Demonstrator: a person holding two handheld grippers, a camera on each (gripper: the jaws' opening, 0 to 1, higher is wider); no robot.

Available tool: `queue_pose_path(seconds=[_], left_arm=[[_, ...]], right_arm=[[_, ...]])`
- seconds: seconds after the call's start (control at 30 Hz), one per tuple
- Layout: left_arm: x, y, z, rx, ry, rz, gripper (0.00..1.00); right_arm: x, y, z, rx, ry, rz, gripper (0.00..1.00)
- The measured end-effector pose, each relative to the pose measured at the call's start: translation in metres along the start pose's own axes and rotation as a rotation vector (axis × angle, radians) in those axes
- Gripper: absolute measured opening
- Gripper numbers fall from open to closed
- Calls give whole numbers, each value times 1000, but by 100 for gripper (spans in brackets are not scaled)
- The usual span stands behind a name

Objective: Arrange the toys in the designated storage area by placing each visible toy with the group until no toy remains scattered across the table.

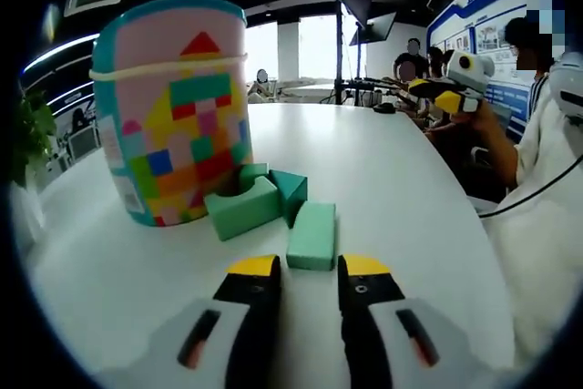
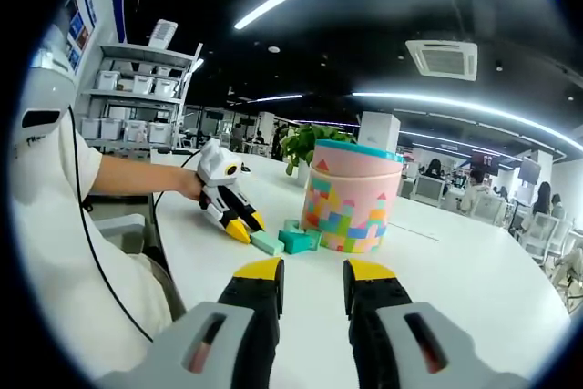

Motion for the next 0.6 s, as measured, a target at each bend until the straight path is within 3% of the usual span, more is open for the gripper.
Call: queue_pose_path(seconds=[0.6], left_arm=[[-1, 1, 4, 0, -10, -7, 21]], right_arm=[[-1, 1, -1, 1, 4, 2, 26]])
Point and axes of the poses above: the point that each gripper's makers call its tool centre point, and the gripper's own axes: x roughly forward along the fingers, z roughly to its left, y roughly out of its underside, the point moved 4 cm from there along -x, roughly backward along the fingers, and after that the axes turned 3 degrees about -y, right-handed, at the moved point
